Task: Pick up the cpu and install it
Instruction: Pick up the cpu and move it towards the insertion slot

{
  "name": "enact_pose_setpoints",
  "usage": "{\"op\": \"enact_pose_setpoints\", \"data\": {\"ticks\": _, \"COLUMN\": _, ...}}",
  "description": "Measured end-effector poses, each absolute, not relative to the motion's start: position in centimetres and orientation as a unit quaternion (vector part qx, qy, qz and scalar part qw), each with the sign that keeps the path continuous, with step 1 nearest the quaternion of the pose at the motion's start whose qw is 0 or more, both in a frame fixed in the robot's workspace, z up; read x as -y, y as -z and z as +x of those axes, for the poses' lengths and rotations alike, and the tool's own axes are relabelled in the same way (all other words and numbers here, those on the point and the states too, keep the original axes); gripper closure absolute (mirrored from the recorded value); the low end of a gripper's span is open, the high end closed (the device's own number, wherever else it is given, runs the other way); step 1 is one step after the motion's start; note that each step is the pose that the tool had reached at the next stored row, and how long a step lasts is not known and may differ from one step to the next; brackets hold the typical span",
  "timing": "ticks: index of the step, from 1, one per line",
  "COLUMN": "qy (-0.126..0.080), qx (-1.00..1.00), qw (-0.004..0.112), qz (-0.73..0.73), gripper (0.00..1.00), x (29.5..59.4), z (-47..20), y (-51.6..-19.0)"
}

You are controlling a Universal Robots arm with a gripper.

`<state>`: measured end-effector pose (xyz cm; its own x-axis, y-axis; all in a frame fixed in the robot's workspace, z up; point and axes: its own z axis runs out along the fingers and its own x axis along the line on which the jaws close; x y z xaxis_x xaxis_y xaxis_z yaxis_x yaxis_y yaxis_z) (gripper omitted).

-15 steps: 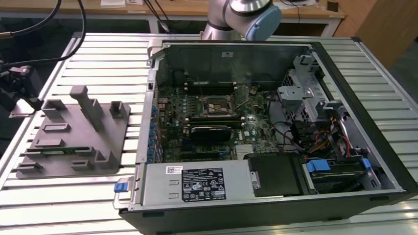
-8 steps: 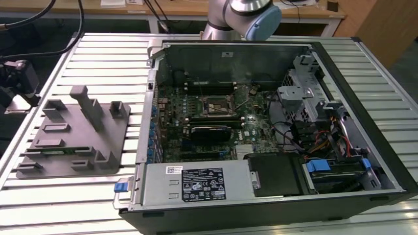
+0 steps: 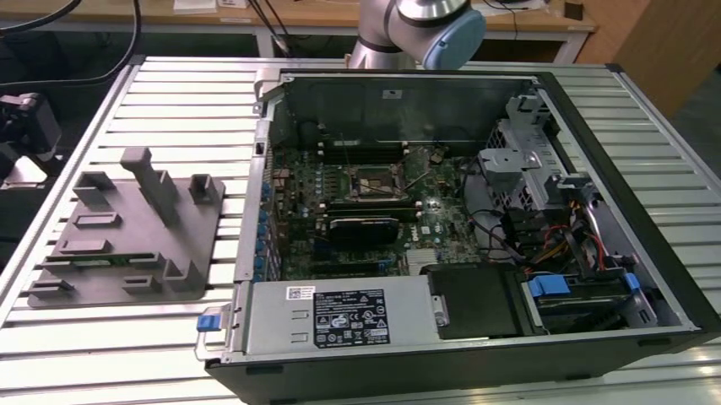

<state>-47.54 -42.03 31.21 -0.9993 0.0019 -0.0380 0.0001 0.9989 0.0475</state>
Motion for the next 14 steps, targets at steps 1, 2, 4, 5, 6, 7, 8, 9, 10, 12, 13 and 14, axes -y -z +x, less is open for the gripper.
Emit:
{"op": "enact_pose_setpoints", "data": {"ticks": 1, "qy": -0.024, "qx": -1.0, "qw": 0.019, "qz": 0.0, "gripper": 0.46, "x": 42.0, "z": -47.5, "y": -31.4}}
{"op": "enact_pose_setpoints", "data": {"ticks": 2, "qy": -0.024, "qx": -1.0, "qw": 0.019, "qz": 0.0, "gripper": 0.46, "x": 42.0, "z": -47.5, "y": -31.5}}
{"op": "enact_pose_setpoints", "data": {"ticks": 4, "qy": -0.024, "qx": -1.0, "qw": 0.019, "qz": 0.001, "gripper": 0.46, "x": 42.0, "z": -47.5, "y": -31.8}}
{"op": "enact_pose_setpoints", "data": {"ticks": 5, "qy": -0.024, "qx": -1.0, "qw": 0.019, "qz": 0.001, "gripper": 0.46, "x": 42.0, "z": -47.5, "y": -32.0}}
{"op": "enact_pose_setpoints", "data": {"ticks": 6, "qy": -0.024, "qx": -1.0, "qw": 0.019, "qz": 0.001, "gripper": 0.46, "x": 42.0, "z": -47.5, "y": -32.2}}
{"op": "enact_pose_setpoints", "data": {"ticks": 7, "qy": -0.024, "qx": -1.0, "qw": 0.019, "qz": 0.0, "gripper": 0.46, "x": 42.0, "z": -47.5, "y": -32.3}}
{"op": "enact_pose_setpoints", "data": {"ticks": 8, "qy": -0.024, "qx": -1.0, "qw": 0.019, "qz": 0.0, "gripper": 0.46, "x": 42.0, "z": -47.5, "y": -32.4}}
{"op": "enact_pose_setpoints", "data": {"ticks": 9, "qy": -0.024, "qx": -1.0, "qw": 0.02, "qz": 0.001, "gripper": 0.46, "x": 42.0, "z": -47.5, "y": -32.5}}
{"op": "enact_pose_setpoints", "data": {"ticks": 10, "qy": -0.024, "qx": -1.0, "qw": 0.02, "qz": 0.001, "gripper": 0.46, "x": 42.0, "z": -47.5, "y": -32.6}}
{"op": "enact_pose_setpoints", "data": {"ticks": 12, "qy": -0.024, "qx": -1.0, "qw": 0.02, "qz": 0.001, "gripper": 0.46, "x": 42.0, "z": -47.5, "y": -32.9}}
{"op": "enact_pose_setpoints", "data": {"ticks": 13, "qy": -0.024, "qx": -1.0, "qw": 0.02, "qz": 0.001, "gripper": 0.46, "x": 42.0, "z": -47.5, "y": -33.0}}
{"op": "enact_pose_setpoints", "data": {"ticks": 14, "qy": -0.024, "qx": -1.0, "qw": 0.02, "qz": 0.001, "gripper": 0.46, "x": 42.0, "z": -47.5, "y": -33.2}}
